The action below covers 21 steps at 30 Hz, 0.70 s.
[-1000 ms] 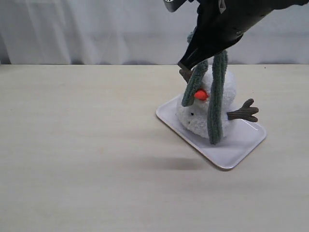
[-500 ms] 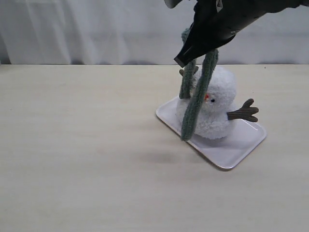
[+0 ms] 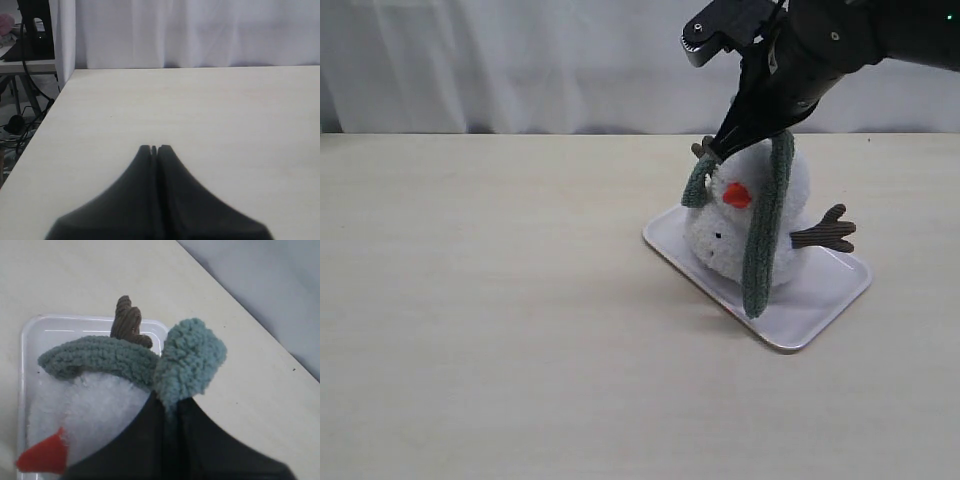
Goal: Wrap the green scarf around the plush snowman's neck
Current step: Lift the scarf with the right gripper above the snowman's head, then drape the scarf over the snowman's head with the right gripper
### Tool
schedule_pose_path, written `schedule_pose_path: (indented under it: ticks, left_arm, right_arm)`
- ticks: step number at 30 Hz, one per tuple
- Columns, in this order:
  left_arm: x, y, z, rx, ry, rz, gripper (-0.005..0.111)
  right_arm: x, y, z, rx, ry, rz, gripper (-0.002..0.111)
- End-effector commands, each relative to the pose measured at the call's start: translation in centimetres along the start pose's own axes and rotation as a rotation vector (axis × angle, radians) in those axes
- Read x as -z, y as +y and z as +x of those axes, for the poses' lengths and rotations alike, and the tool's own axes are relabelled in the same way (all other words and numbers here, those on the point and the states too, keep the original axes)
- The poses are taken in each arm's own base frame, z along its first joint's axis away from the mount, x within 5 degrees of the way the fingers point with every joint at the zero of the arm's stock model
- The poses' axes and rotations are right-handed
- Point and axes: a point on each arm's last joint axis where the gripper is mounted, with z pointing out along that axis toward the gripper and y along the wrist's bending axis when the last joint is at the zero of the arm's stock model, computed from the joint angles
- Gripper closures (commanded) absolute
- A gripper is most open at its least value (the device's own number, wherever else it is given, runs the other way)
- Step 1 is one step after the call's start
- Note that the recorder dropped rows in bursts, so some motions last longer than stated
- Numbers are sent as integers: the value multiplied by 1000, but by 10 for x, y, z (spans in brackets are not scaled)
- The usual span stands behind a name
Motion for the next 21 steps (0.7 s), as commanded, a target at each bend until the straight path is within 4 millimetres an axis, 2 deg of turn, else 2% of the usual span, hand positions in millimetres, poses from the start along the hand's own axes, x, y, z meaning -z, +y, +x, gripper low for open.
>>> schedule_pose_path:
  ticks: [1, 12, 18, 21]
  left_arm:
    - [0, 0, -1, 5, -13, 4, 107]
    - [0, 0, -1, 5, -13, 4, 107]
    - [0, 0, -1, 5, -13, 4, 107]
    - [0, 0, -1, 5, -13, 4, 107]
  right_arm:
    - [2, -5, 2, 12, 11, 29, 104]
    - [49, 23, -23, 150, -172, -5, 104]
    - [52, 28, -22, 145, -161, -27, 104]
    - [49, 22, -17, 154, -111, -1, 104]
